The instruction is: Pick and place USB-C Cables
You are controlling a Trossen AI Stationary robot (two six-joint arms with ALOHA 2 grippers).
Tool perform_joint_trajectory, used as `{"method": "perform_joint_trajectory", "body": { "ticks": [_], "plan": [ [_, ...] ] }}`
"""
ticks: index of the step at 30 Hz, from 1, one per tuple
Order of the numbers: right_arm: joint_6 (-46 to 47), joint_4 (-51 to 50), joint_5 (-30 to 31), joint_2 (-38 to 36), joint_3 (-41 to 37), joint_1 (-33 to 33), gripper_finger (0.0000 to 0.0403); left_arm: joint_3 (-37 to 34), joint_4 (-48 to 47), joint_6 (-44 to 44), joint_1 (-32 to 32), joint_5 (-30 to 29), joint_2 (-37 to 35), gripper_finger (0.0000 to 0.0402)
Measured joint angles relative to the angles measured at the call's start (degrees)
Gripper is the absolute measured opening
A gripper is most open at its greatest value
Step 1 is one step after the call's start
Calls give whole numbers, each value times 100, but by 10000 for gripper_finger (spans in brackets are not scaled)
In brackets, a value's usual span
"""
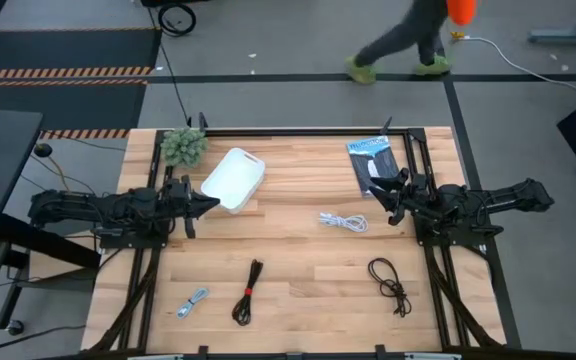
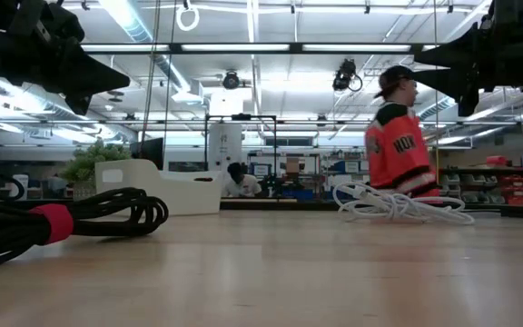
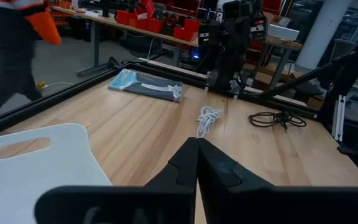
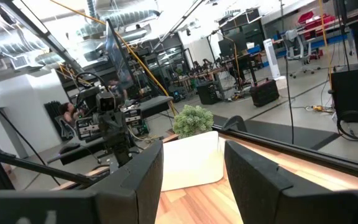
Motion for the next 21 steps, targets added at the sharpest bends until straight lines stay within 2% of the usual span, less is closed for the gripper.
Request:
{"method": "perform_joint_trajectory", "body": {
  "ticks": [17, 21],
  "plan": [
    [-1, 3, 0, -1, 0, -1, 178, 0, -2, 2, 0, 0, 0, 11],
    [-457, 536, 354, -1, 0, -31, 178, 0, -1, 1, 0, -1, -1, 11]
  ]
}}
